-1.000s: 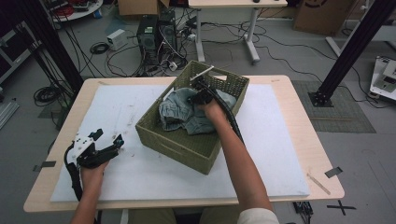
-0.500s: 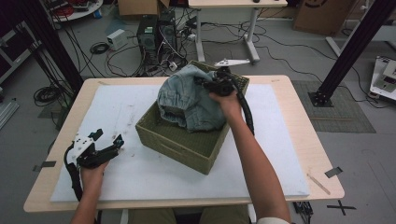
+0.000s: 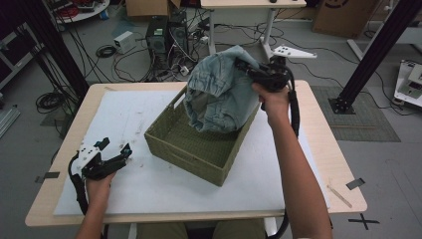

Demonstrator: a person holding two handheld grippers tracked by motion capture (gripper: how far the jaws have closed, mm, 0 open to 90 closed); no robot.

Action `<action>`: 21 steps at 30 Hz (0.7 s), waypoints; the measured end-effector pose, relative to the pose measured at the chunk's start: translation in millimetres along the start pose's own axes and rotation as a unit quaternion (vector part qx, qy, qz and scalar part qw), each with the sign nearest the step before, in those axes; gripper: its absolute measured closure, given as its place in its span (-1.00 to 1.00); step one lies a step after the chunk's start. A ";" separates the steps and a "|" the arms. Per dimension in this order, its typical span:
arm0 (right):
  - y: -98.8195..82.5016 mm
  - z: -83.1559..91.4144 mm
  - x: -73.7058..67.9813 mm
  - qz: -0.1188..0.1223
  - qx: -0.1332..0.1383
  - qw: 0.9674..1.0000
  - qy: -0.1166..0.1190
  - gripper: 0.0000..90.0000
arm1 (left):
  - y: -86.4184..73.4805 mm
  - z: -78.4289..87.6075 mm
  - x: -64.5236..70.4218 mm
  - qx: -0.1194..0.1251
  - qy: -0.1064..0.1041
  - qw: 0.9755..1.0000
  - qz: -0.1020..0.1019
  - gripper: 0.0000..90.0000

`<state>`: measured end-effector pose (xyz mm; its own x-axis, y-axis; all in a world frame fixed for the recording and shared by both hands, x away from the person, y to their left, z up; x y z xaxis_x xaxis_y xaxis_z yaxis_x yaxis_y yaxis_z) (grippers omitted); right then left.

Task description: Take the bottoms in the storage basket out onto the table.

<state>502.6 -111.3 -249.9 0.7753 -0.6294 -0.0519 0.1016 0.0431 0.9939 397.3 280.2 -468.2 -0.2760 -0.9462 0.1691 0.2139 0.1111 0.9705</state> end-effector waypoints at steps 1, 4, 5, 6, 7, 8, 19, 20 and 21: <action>5.6 6.5 0.4 0.001 0.013 1.000 -0.001 0.92 | 0.1 0.0 0.0 0.000 0.000 1.000 0.000 -0.61; 18.6 27.4 1.4 0.018 0.032 0.999 -0.010 0.92 | 0.3 -0.1 0.0 0.002 0.000 1.000 0.002 -0.61; 19.5 33.7 1.8 0.025 0.029 0.999 -0.016 0.91 | 0.1 0.0 0.0 0.001 0.000 1.000 0.002 -0.61; 18.1 39.6 2.8 0.037 0.022 0.999 -0.024 0.91 | 0.0 0.2 -0.1 0.000 0.000 1.000 0.000 -0.61; 6.8 46.1 4.0 0.043 0.001 0.999 -0.029 0.91 | 0.0 0.1 -0.1 0.000 0.000 1.000 0.000 -0.61; 6.8 46.1 4.0 0.043 0.001 0.999 -0.029 0.91 | 0.0 0.0 0.1 0.000 0.000 1.000 0.001 -0.61; -103.1 63.9 25.2 0.045 -0.157 0.984 -0.070 0.89 | 0.0 0.7 0.3 0.002 0.001 1.000 0.002 -0.61; -108.1 67.1 27.7 0.040 -0.158 0.984 -0.071 0.88 | 0.2 0.6 0.5 0.003 0.001 1.000 0.003 -0.61; -113.4 70.9 30.1 0.034 -0.160 0.984 -0.074 0.87 | 0.1 0.7 0.5 0.002 0.001 1.000 0.002 -0.61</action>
<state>470.3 -190.2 -357.3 0.6899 -0.7221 0.0511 0.2630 0.3158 0.9116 396.5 280.0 -467.9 -0.2733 -0.9463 0.1728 0.2110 0.1162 0.9705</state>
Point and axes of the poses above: each handheld gripper's, and its own axes: z roughly backward along the jaws, y roughly out of its top, x roughly to its right, the point moved 10 cm from there along -z, roughly forward along the jaws, and after that the axes turned 7 degrees about z, right-handed, at the moved point
